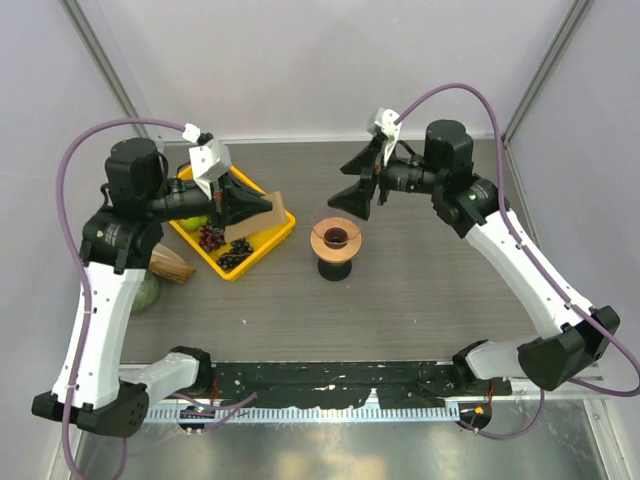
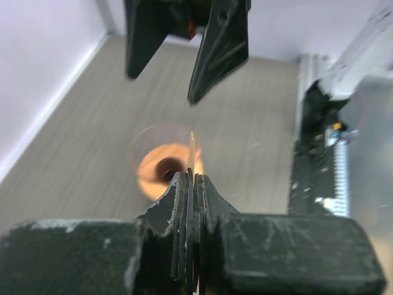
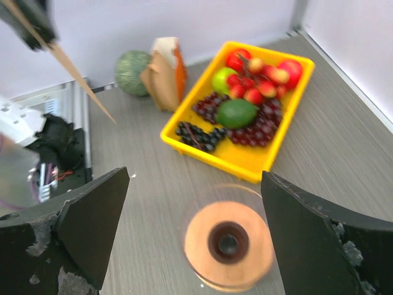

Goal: Place the coffee filter in the dripper

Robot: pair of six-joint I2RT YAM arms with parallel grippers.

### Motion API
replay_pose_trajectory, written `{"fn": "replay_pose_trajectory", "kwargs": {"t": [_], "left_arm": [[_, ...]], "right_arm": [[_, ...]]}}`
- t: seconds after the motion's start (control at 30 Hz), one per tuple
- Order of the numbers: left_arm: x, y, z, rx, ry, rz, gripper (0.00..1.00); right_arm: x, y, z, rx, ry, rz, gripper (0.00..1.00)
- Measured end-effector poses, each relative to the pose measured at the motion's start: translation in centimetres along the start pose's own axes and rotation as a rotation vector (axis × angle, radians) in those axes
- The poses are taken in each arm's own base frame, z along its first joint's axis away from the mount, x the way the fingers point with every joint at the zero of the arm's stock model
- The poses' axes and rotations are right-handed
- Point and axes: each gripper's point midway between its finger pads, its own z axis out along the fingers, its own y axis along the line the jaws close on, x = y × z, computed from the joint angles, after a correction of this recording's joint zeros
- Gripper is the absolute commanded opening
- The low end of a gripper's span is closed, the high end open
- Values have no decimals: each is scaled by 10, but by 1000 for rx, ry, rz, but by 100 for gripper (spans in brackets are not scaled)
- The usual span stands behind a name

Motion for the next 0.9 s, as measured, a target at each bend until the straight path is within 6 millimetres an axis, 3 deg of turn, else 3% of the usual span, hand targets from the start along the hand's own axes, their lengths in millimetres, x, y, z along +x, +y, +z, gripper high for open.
{"fn": "replay_pose_trajectory", "kwargs": {"t": [0.23, 0.4, 0.5, 0.57, 0.67, 0.7, 0.9], "left_arm": [[-38, -29, 34, 151, -183, -233, 0], [-60, -39, 39, 200, -253, -265, 0], [-71, -42, 40, 211, -287, -269, 0], [-74, -44, 41, 214, -300, -272, 0], [-77, -47, 44, 222, -312, -278, 0], [-77, -48, 45, 223, -312, -280, 0], [-70, -44, 48, 193, -297, -291, 0]], "right_arm": [[-25, 79, 9, -212, -72, -181, 95], [-41, 112, 2, -278, -131, -270, 100], [-43, 118, 5, -295, -147, -283, 81], [-42, 120, 9, -306, -148, -274, 63], [-42, 118, 16, -310, -150, -237, 25], [-41, 118, 18, -311, -148, -226, 8], [-35, 115, 19, -289, -126, -172, 5]]}}
